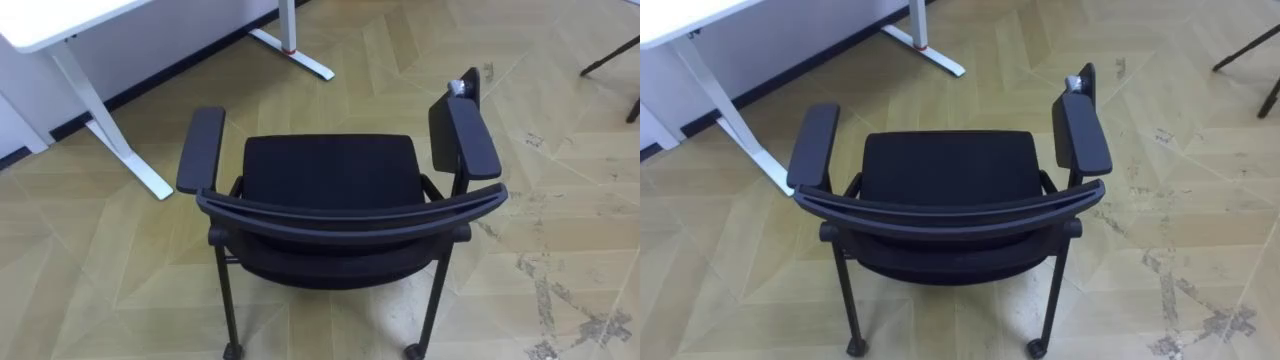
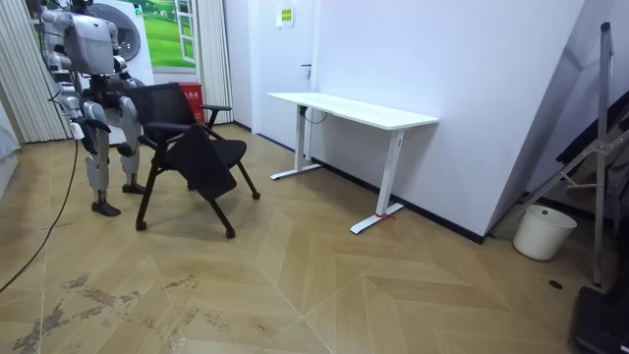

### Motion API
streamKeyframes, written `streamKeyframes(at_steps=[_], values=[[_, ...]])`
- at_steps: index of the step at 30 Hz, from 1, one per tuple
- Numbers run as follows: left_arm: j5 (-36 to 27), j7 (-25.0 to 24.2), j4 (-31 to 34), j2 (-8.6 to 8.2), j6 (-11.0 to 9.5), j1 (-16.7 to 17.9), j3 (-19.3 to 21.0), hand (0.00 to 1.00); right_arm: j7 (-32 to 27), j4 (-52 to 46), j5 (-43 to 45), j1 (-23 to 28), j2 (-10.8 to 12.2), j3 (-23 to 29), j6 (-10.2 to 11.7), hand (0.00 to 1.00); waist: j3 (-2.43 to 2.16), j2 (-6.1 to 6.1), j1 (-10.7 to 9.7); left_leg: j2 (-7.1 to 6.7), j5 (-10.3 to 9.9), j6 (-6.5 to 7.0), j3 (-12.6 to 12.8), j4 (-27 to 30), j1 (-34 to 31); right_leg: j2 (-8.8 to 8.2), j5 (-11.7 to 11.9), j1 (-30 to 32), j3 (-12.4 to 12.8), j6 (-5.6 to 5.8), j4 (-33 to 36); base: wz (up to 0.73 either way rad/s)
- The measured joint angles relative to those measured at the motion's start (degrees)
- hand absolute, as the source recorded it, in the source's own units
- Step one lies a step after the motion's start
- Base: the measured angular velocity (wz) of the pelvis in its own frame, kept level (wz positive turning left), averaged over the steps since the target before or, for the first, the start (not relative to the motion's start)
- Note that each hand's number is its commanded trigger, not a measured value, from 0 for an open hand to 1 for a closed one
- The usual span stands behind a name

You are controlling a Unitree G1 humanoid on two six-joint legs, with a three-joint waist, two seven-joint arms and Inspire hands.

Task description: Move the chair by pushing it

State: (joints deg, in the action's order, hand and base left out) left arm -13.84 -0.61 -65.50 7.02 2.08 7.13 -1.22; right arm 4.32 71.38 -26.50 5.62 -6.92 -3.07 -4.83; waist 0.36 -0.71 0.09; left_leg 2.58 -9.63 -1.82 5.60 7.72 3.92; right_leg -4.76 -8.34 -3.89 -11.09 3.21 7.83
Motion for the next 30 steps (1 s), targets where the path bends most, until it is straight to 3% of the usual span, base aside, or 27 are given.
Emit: streamKeyframes(at_steps=[17,24,30], values=[[2.36,1.73,0.18,0.04,0.41,0.1,1.31,0.0,-2.3,0.13,0.07,0.01,0.23,3.95,-0.22,0.0,-0.07,-0.1,-1.56,-0.01,-0.26,0.07,0.12,-0.04,-0.28,0.0,-0.08,-0.05,-0.06,0.03,0.01,0.0],[1.93,3.05,0.08,-0.34,0.32,1.06,5.21,0.0,-2.24,0.37,-0.29,0.25,0.25,4.38,-0.17,0.0,-0.2,-0.29,-1.27,-0.01,-0.48,0.09,0.14,-0.07,-0.2,0.0,-0.15,-0.04,-0.03,0.06,-0.06,0.0],[-3.31,3.98,-0.28,-1.2,0.31,2.04,7.31,0.0,-2.31,0.88,-0.15,0.23,0.34,5.59,-0.2,0.0,-0.26,-0.18,-1.25,-0.01,-0.61,0.13,0.22,-0.06,0.45,0.0,-0.15,-0.56,-0.06,0.07,0.0,0.0]])
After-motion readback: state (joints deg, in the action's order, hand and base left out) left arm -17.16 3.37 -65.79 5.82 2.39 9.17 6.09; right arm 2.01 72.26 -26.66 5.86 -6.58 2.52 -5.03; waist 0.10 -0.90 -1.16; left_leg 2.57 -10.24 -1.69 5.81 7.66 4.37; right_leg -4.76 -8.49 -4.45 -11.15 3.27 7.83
